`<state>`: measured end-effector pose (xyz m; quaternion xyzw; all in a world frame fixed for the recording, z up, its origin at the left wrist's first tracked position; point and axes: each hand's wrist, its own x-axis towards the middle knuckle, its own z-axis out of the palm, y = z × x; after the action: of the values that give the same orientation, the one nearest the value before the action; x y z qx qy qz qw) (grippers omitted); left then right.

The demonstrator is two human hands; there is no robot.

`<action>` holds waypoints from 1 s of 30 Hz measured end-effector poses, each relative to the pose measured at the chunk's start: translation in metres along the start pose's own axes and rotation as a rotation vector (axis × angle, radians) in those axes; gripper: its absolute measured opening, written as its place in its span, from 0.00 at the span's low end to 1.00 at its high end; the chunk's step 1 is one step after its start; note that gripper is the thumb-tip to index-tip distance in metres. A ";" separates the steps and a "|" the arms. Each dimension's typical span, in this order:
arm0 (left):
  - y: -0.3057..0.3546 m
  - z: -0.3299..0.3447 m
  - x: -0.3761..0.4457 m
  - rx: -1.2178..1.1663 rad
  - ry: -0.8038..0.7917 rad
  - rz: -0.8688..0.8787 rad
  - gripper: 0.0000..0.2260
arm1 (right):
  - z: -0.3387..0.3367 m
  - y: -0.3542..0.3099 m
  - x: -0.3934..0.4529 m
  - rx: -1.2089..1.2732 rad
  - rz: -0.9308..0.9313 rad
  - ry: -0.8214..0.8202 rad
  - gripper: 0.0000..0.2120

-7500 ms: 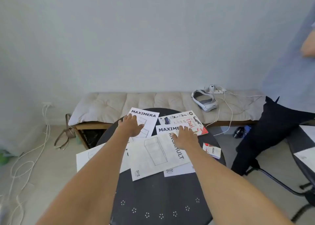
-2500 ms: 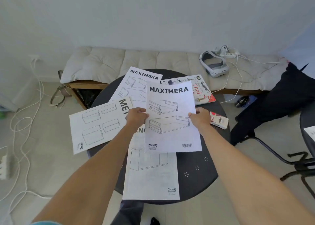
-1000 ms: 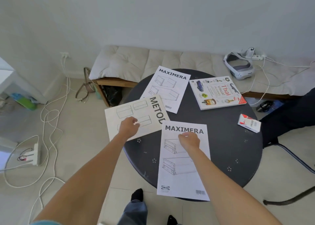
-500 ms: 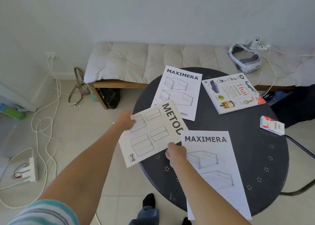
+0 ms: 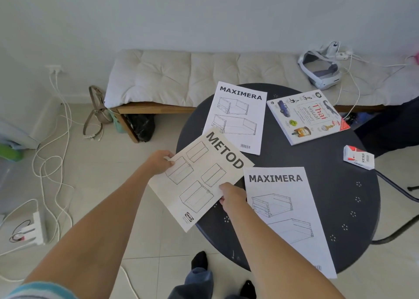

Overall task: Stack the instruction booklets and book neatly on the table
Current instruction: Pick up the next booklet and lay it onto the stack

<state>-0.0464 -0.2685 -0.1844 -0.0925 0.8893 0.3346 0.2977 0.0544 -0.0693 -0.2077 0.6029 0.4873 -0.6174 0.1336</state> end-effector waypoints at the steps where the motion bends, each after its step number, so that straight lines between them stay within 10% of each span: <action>1: -0.002 -0.001 -0.003 -0.034 -0.020 -0.014 0.09 | -0.001 0.000 -0.001 0.003 -0.012 -0.011 0.06; 16: 0.019 0.010 -0.052 -0.488 -0.193 -0.111 0.06 | -0.055 -0.056 -0.012 -0.265 -0.450 -0.220 0.05; 30: 0.084 0.141 -0.113 -0.562 -0.271 -0.021 0.07 | -0.209 -0.084 0.033 -0.487 -0.512 0.066 0.10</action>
<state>0.0801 -0.1170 -0.1569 -0.1349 0.7132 0.5736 0.3797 0.1116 0.1452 -0.1574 0.4312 0.7597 -0.4767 0.0986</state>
